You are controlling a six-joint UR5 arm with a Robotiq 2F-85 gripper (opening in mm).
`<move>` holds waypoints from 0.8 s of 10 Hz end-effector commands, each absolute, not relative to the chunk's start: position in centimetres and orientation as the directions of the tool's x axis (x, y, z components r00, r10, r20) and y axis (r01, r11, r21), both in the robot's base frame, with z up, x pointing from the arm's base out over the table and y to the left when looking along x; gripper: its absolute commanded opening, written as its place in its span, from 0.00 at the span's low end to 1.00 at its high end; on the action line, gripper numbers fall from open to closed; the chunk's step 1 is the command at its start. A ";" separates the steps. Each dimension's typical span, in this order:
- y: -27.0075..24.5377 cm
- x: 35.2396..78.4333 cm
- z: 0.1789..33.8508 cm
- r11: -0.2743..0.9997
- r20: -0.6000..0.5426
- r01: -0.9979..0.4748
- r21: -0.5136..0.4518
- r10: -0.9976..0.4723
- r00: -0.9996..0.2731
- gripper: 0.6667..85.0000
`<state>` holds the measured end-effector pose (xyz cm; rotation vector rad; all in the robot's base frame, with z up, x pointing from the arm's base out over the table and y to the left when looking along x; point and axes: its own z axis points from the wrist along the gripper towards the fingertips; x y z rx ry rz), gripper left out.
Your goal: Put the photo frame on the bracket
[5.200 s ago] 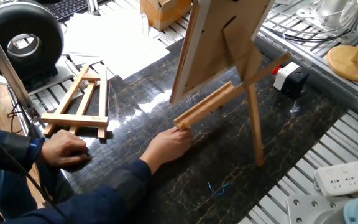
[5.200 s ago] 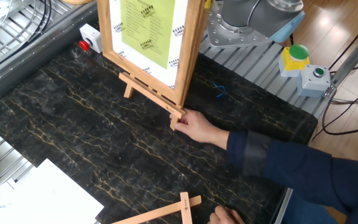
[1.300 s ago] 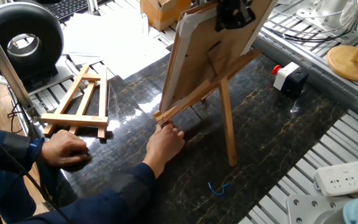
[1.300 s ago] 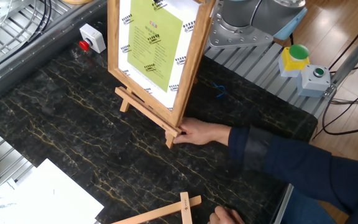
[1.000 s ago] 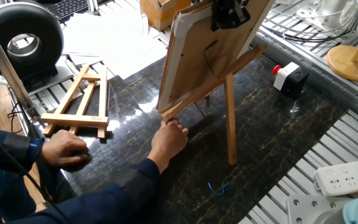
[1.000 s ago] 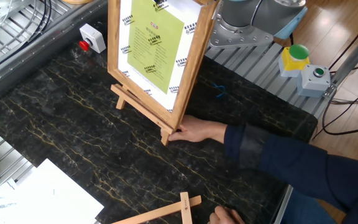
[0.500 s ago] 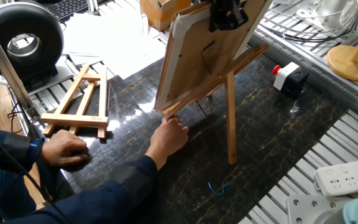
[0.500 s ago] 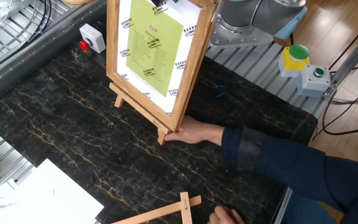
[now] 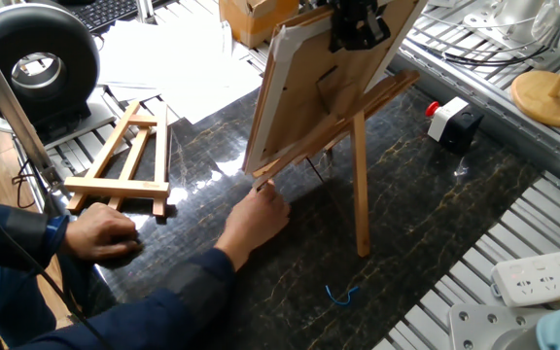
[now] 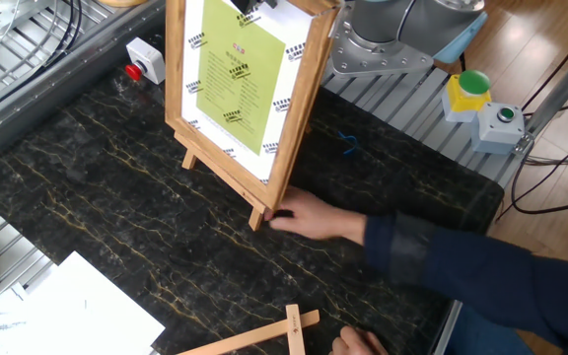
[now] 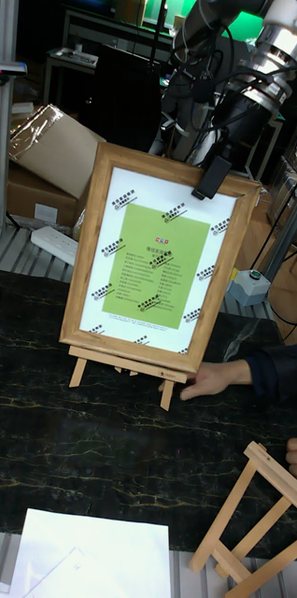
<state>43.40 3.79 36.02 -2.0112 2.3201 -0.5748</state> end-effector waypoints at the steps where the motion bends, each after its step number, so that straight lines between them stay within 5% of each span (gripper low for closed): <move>1: 3.9 43.2 35.7 0.117 0.210 -0.954 -0.278 -0.961 -0.179 0.01; 8: 4.0 43.1 35.5 0.117 0.214 -0.954 -0.277 -0.960 -0.180 0.01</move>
